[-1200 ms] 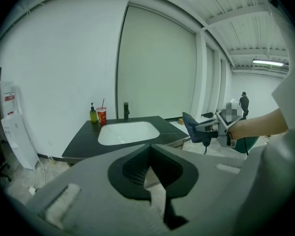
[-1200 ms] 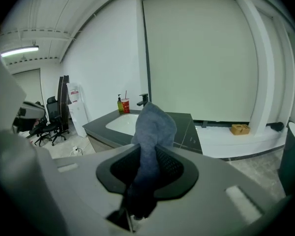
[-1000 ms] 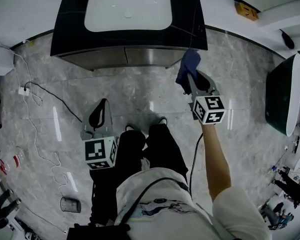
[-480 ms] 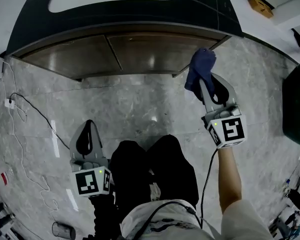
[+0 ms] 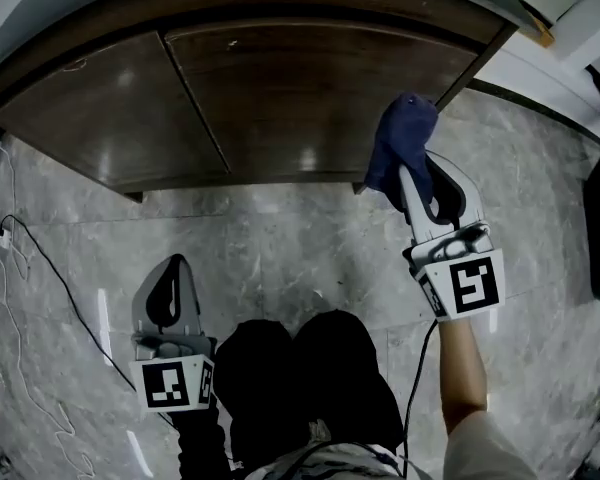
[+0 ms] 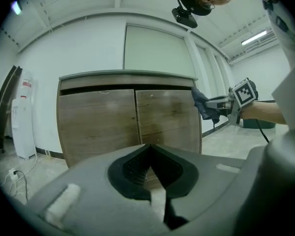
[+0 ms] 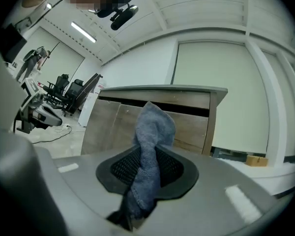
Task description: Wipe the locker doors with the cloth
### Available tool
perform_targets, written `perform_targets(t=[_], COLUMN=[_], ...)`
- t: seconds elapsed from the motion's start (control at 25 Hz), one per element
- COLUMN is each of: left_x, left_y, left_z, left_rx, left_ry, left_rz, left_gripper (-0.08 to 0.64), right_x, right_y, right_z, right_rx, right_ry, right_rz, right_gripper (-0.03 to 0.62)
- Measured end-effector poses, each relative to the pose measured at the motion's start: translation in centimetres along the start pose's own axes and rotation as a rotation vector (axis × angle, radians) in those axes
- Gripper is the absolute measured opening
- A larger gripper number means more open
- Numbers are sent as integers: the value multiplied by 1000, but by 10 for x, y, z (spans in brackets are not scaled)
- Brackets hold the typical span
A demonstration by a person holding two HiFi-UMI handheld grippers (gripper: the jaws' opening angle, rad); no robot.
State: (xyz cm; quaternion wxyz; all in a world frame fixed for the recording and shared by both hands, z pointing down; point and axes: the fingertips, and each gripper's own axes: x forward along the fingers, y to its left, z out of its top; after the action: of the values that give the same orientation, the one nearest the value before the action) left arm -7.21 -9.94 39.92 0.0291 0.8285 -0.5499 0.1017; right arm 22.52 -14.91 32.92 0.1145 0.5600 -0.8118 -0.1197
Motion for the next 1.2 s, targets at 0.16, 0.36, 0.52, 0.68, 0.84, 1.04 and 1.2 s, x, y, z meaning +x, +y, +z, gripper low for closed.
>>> perform_targets(t=[0.16, 0.36, 0.52, 0.68, 0.84, 1.04, 1.2], left_x=[-3, -3, -10, -18, -24, -30, -34], left_y=[-3, -20, -26, -28, -25, -28, -23], left_z=[-38, -44, -36, -32, -32, -30, -34], left_rx=[-12, -21, 16, 19, 8, 18, 16], left_ry=[-10, -22, -43, -52, -51, -57, -53], left_rz=[23, -11, -12, 2, 16, 19, 33], left_gripper=[2, 2, 2, 2, 2, 2, 2], right_x=[4, 8, 16, 23, 32, 53, 58], right_y=[-2, -18, -27, -54, -87, -105, -98], right_z=[-20, -26, -15, 9, 22, -5, -32], right_rx=[-49, -100, -151, -189, -193, -128, -90], right_ry=[-43, -44, -59, -78, -72, -9, 7], right_rz=[-15, -50, -66, -117, -184, -212, -198], right_gripper=[87, 87, 87, 89, 89, 91, 91])
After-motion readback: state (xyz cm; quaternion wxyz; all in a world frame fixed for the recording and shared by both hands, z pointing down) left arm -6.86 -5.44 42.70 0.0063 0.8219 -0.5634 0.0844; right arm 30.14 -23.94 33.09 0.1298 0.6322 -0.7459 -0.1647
